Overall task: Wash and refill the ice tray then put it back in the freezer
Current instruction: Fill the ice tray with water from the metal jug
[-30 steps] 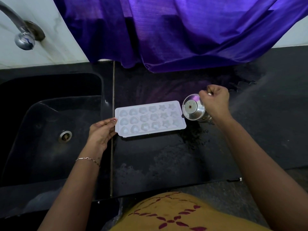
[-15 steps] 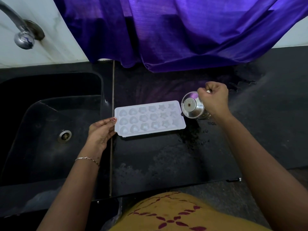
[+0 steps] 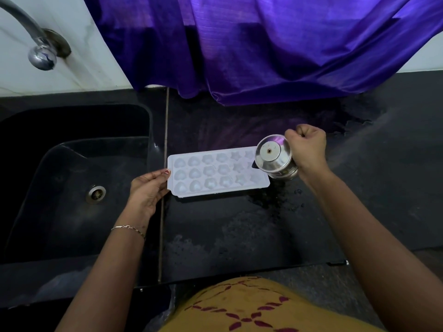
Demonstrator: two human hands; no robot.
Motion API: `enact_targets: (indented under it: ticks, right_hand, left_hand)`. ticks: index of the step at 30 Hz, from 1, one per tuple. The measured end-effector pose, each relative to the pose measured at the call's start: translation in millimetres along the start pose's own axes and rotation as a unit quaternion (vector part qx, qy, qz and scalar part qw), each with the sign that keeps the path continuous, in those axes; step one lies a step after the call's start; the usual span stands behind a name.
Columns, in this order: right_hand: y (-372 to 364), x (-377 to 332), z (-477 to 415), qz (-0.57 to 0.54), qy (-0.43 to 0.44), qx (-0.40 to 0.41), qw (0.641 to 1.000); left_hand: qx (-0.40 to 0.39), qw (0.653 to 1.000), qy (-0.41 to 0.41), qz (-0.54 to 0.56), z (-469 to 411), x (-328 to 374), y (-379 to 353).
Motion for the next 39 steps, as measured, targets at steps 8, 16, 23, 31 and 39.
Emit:
enact_targets:
  ticks: [8,16,23,31,39]
  right_hand:
    - [-21,-13,6,0.071,0.072,-0.035,0.994]
    - [-25,-17,7,0.103,0.090,-0.040,0.990]
    - [-26,-24,5,0.110,0.104,-0.049,0.987]
    - [-27,-30,2,0.109,0.110,-0.054,0.987]
    - [-28,-32,4,0.114,0.110,-0.058,0.986]
  left_hand:
    - [-0.002,1.000,-0.002,0.007,0,0,0]
    - [-0.005,1.000,0.000,0.004,-1,-1,0]
    - [-0.002,1.000,0.000,0.002,-3,-1,1]
    - [-0.003,1.000,0.001,0.006,-3,-1,1]
    - [-0.006,1.000,0.000,0.008,-2,-1,0]
Point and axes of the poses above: each hand's wrist, its own z-axis away from the middle knuckle, its own y-axis out of the back of the hand, x = y × z, the point moved 8 cm from there along -z, towards the middle knuckle, and after that the axes turned 2 degrees about y, right-handed, at the moved point
